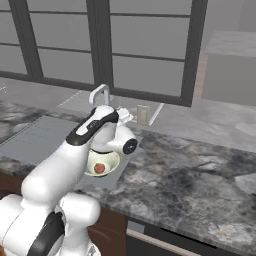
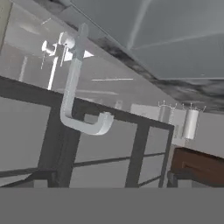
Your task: Pick the peach from the cabinet and place it in the bowl. Then pick the bowl and place it in the sink. Then turn on the sink facuet.
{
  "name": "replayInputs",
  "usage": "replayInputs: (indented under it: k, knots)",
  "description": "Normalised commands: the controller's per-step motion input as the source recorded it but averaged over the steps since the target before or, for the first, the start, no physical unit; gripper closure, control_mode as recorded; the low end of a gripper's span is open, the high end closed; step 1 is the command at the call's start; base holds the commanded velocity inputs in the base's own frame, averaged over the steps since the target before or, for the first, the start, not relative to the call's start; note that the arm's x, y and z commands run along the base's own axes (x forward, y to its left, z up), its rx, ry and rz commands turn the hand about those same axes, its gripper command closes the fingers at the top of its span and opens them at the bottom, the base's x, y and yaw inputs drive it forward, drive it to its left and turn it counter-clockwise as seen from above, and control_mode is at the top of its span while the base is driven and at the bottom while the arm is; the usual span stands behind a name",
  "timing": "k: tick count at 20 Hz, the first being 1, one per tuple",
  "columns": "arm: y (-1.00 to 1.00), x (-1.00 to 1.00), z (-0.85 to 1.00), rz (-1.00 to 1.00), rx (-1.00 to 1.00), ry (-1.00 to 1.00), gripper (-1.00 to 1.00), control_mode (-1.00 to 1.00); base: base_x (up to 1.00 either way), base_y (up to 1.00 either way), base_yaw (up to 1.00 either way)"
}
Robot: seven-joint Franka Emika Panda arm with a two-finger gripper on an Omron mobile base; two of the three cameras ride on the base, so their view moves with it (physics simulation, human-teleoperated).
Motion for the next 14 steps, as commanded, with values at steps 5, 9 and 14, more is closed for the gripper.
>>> replayInputs:
  k: [5, 9, 14]
  knots:
    - [0.05, 0.64, -0.79, 0.22, 0.2, -0.09, -1.0, -1.0, 0.0, 0.0, 0.0]
    - [0.44, 0.54, -0.71, 0.11, 0.09, -0.18, -1.0, -1.0, 0.0, 0.0, 0.0]
    - [0.57, 0.38, 0.01, -0.01, 0.08, -0.05, -1.0, -1.0, 0.0, 0.0, 0.0]
